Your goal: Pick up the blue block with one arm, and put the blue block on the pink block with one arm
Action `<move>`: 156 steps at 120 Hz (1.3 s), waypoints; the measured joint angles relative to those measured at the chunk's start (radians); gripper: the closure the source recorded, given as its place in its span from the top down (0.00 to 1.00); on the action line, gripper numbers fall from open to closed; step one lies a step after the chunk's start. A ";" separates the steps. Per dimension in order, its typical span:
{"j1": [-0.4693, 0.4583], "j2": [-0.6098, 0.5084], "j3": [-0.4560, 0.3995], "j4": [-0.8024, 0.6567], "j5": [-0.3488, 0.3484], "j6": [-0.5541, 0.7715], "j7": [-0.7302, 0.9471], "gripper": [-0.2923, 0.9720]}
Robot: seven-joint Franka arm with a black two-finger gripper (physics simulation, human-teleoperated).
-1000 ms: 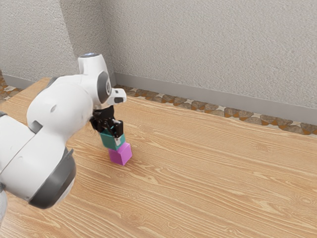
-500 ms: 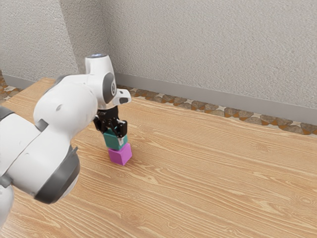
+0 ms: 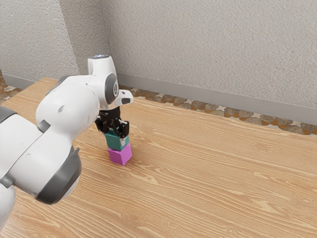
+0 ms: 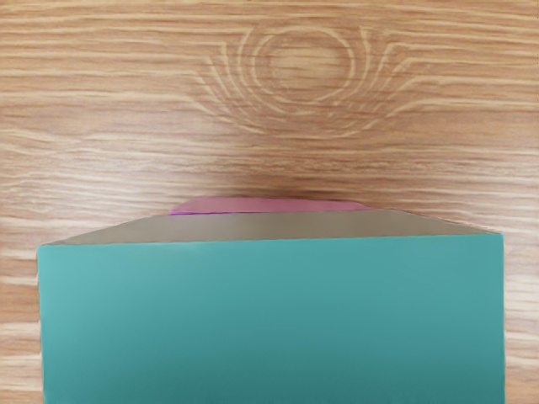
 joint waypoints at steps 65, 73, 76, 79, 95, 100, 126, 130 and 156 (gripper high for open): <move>-0.002 -0.003 0.000 0.000 0.000 -0.001 -0.014 0.51; -0.007 -0.002 0.000 -0.001 0.000 -0.001 -0.015 0.51; -0.008 -0.002 0.000 -0.002 0.000 -0.001 -0.015 0.51; -0.008 -0.002 0.000 -0.004 0.000 -0.001 -0.016 0.51; -0.008 -0.002 0.000 -0.009 -0.001 -0.001 -0.017 0.51; -0.008 -0.002 0.000 -0.009 -0.001 -0.001 -0.018 0.52; -0.006 -0.008 0.000 -0.009 -0.008 -0.002 -0.016 0.65; -0.006 -0.008 0.000 -0.009 -0.008 -0.003 -0.016 0.67; -0.006 -0.006 0.000 -0.008 -0.010 -0.004 -0.013 0.73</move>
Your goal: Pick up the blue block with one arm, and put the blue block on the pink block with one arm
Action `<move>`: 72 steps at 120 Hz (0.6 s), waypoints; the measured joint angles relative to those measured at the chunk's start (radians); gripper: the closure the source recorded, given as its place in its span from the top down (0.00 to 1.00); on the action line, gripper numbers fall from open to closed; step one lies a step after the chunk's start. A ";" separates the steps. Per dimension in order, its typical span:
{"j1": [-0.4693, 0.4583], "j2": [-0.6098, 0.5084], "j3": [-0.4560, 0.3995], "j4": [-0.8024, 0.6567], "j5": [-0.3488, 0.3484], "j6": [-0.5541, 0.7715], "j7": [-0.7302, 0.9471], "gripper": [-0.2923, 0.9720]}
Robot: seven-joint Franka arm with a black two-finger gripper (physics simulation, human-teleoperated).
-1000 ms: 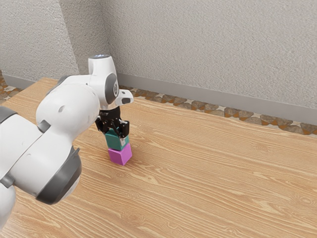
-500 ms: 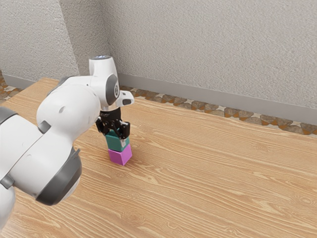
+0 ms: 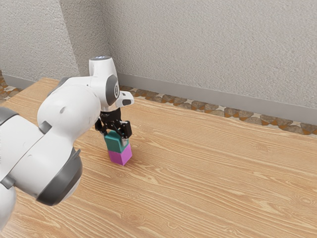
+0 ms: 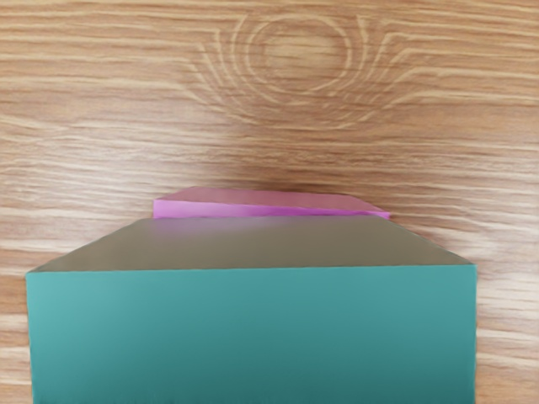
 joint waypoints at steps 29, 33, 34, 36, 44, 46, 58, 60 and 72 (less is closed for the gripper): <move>-0.018 0.015 0.043 0.004 0.004 -0.017 0.004 0.76; -0.034 0.024 0.071 0.006 0.004 -0.025 0.005 0.76; -0.040 0.028 0.084 0.009 0.004 -0.028 0.005 0.76; -0.059 0.038 0.121 0.022 0.004 -0.037 0.006 0.76; -0.177 0.127 0.305 0.077 0.016 -0.086 0.009 0.76; -0.249 0.180 0.372 0.085 0.039 -0.101 0.010 0.76; -1.032 0.603 0.943 0.106 0.320 -0.243 0.020 0.77; -1.149 0.641 1.009 0.109 0.367 -0.268 0.026 0.77; -1.770 0.736 1.306 0.135 0.600 -0.386 0.045 0.77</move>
